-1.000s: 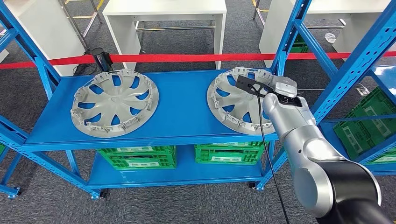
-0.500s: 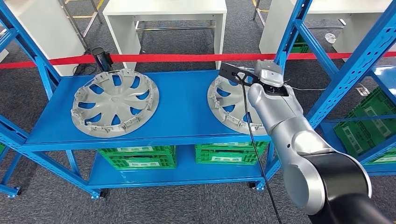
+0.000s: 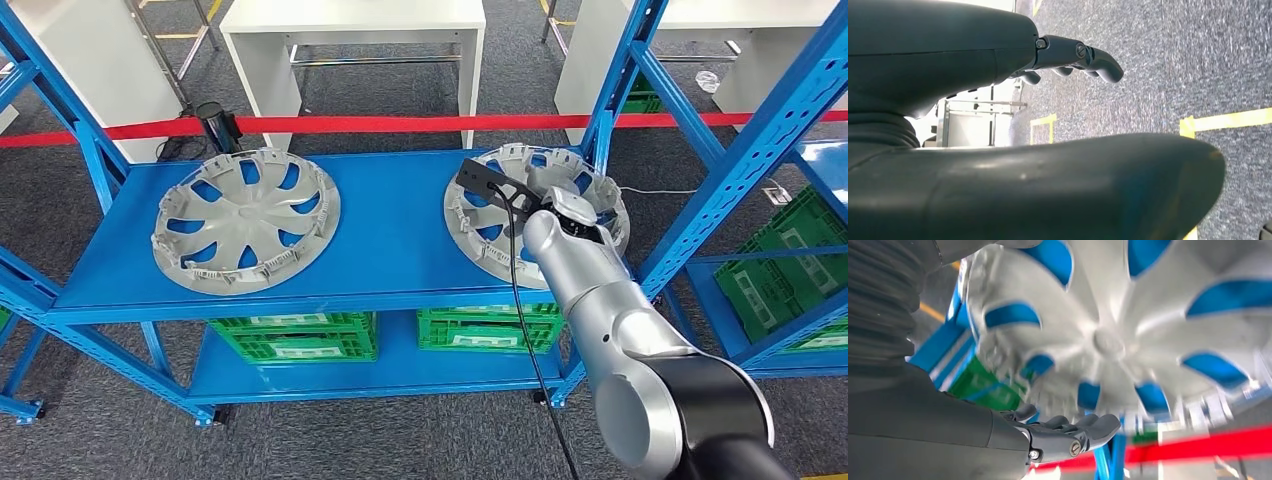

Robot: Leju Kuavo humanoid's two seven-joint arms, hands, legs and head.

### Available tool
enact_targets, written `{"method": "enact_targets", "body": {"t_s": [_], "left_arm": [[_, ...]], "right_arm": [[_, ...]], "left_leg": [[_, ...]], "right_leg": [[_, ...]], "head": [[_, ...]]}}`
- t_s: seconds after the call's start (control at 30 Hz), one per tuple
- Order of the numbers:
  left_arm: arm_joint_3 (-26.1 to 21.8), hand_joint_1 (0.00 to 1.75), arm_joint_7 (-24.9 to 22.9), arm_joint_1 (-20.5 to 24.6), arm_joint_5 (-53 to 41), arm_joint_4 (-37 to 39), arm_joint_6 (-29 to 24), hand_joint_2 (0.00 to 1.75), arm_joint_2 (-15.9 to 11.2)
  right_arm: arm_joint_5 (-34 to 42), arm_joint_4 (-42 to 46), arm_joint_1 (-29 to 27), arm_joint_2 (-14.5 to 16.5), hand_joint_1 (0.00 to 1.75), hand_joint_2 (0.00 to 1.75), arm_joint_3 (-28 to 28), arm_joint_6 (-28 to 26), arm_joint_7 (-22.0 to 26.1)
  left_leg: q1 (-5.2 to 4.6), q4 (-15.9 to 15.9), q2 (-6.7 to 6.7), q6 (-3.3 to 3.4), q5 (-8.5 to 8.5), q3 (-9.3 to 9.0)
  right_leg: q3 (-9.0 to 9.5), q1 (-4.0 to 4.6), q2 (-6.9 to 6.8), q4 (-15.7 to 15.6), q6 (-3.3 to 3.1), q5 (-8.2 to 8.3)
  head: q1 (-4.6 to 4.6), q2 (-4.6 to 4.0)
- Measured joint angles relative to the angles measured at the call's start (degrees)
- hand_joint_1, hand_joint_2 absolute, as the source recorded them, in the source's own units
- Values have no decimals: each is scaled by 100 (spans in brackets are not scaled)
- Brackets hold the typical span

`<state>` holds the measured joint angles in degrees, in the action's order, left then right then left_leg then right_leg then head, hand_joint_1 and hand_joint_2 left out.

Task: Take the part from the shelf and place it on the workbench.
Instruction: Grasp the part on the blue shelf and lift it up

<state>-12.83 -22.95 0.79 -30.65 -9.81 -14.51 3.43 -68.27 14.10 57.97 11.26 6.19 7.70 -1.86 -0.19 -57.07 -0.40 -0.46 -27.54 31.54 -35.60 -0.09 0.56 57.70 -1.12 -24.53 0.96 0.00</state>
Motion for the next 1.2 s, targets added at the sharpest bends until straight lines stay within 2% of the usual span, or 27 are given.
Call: {"method": "enact_targets", "body": {"t_s": [0.23, 0.57, 0.87, 1.2], "left_arm": [[0, 0, 0, 2, -172, -6, 96, 0, -61], [0, 0, 0, 14, -260, -13, 154, 0, -81], [0, 0, -13, 19, -394, -13, 151, 0, -93], [0, 0, -43, 26, -490, -13, 113, 0, -97]], "right_arm": [[444, 0, -224, -97, 0, 175, -510, 624, -400], [714, 0, -299, -264, 0, 175, -979, 1188, -603], [857, 0, -392, -271, 0, 175, -1267, 1390, -408], [838, 0, -478, -246, 0, 175, -1319, 1449, -292]], "left_leg": [[-1, 0, 0, 0, 0, 0], [-2, -1, 2, 0, 0, 0], [-1, 0, 2, 0, 0, 0], [-1, 0, 3, 0, 0, -2]], "right_leg": [[-2, 1, 0, 0, 0, 0], [-2, 0, 2, 0, 0, 0], [-2, 0, 2, 0, 0, 0], [2, 0, 2, 0, 0, 0]], "head": [[0, 0], [0, 0], [1, 0], [-1, 0]]}}
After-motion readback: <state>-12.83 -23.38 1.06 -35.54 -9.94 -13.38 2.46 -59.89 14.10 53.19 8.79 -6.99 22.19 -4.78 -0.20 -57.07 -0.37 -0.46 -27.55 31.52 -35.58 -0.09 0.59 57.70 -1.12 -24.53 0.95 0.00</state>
